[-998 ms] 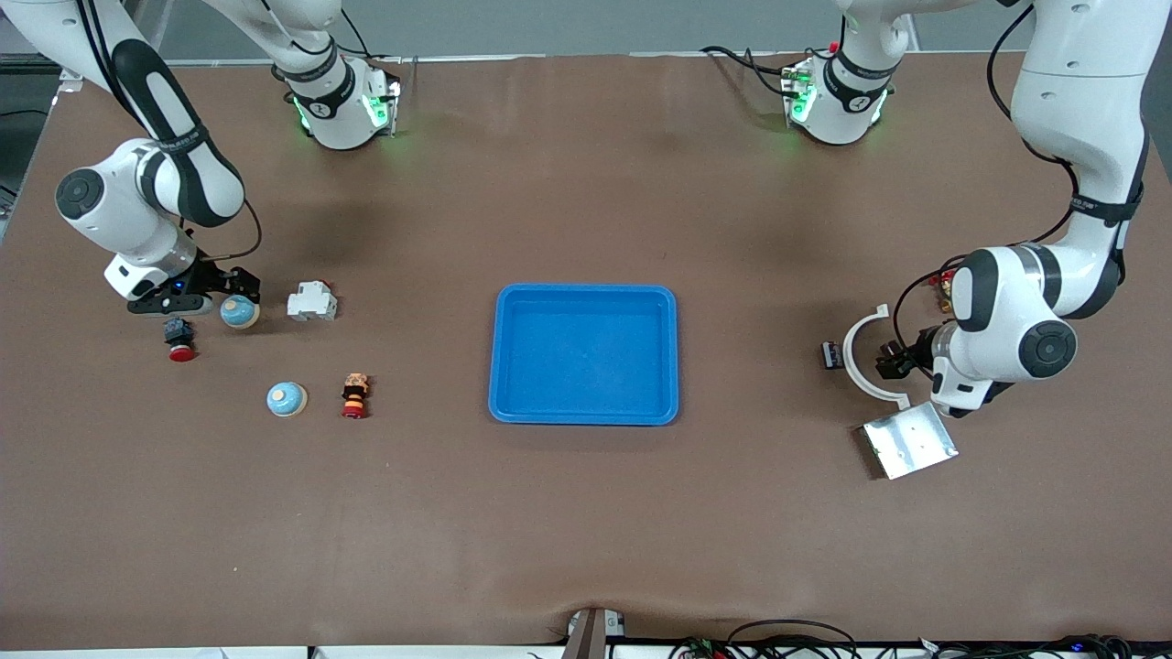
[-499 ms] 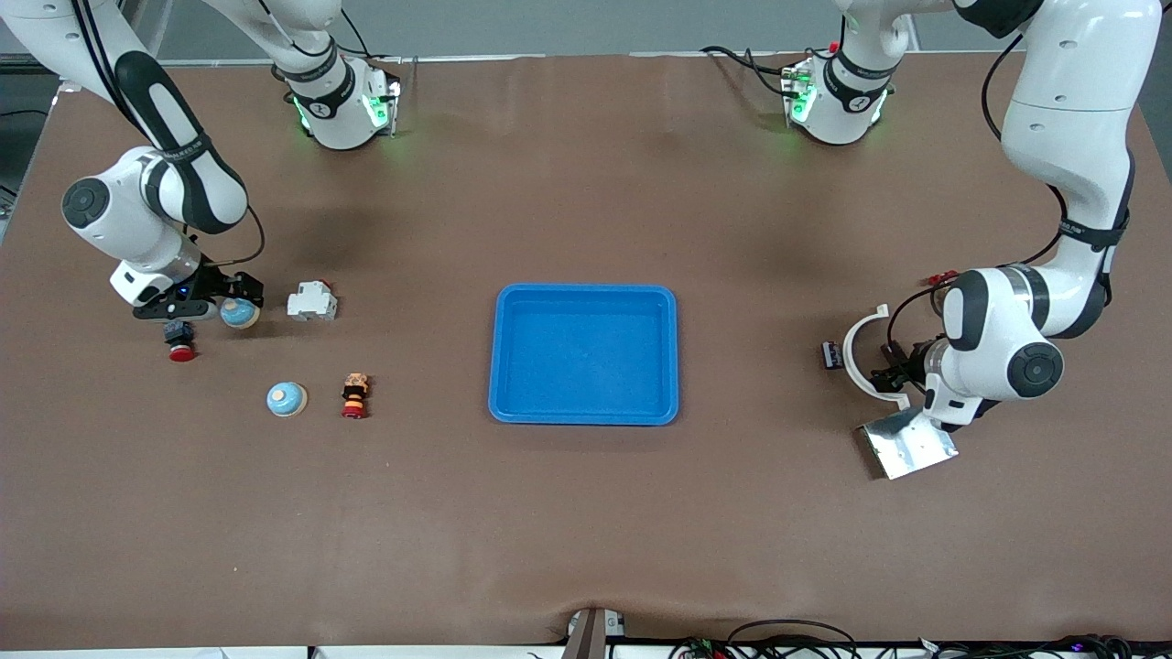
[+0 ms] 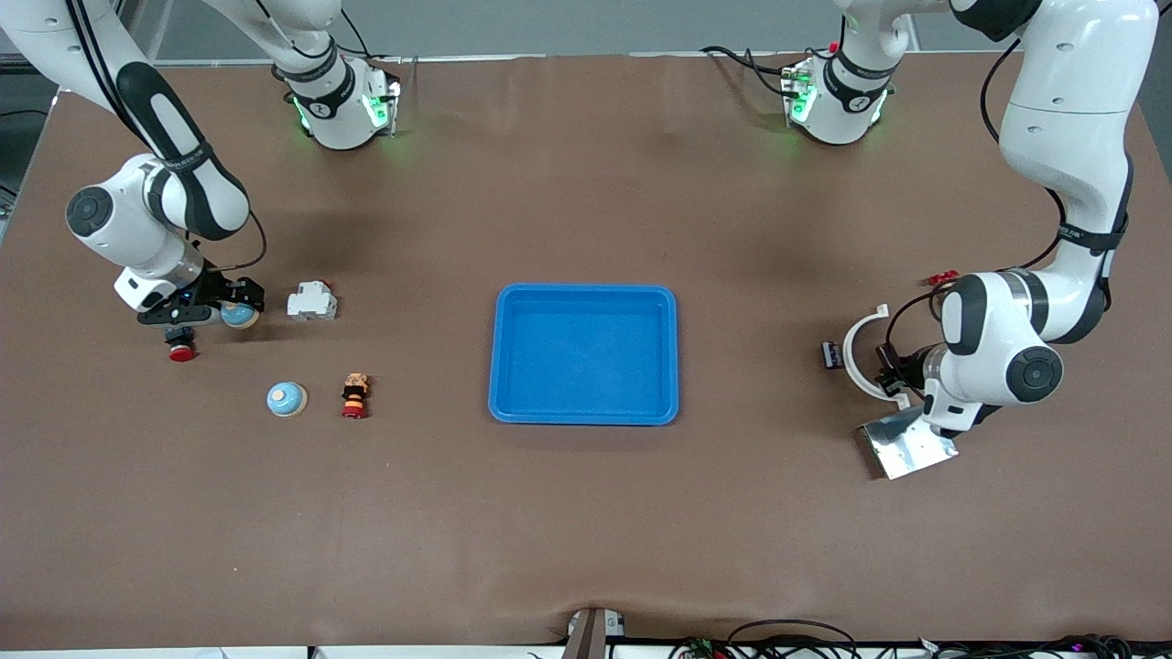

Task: Place electrolytic capacitor and blue bell in tray
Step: 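Grasp the capacitor with the left gripper while the right gripper grasps the button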

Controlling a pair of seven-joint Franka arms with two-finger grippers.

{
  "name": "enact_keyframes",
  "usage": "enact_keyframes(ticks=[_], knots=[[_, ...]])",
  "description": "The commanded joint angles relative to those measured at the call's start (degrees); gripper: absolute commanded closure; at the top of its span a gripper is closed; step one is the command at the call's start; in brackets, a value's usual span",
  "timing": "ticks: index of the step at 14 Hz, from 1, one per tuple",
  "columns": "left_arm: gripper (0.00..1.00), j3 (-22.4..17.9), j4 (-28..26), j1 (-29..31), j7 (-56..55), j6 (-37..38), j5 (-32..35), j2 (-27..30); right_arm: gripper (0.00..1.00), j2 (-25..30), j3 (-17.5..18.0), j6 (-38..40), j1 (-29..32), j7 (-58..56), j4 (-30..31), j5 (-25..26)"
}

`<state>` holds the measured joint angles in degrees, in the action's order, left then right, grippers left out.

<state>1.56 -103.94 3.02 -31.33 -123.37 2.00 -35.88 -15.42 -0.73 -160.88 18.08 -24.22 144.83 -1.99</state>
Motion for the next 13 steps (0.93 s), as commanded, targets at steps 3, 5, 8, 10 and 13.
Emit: enact_keyframes(ticks=[3,5,8,10,13], knots=[[1.00,-0.06,0.31,-0.21,-0.75,0.40,0.90,0.20,1.00,-0.40,0.91,-0.05,1.17,-0.39,-0.51,0.32],[1.00,-0.06,0.84,-0.03,-0.75,0.93,0.90,0.99,1.00,-0.22,1.00,0.39,1.17,-0.21,-0.51,0.32],[1.00,0.03,2.59,-0.73,-0.74,4.79,0.90,3.97,1.00,0.30,1.00,0.92,0.99,-0.12,-0.51,0.24],[1.00,0.03,6.36,-1.44,-0.83,9.96,0.21,4.42,1.00,1.44,1.17,4.77,0.82,0.05,-1.12,0.24],[1.00,2.30,11.29,-1.35,-3.89,14.99,-0.06,4.51,1.00,4.60,1.26,12.14,0.46,0.32,-3.32,0.15]])
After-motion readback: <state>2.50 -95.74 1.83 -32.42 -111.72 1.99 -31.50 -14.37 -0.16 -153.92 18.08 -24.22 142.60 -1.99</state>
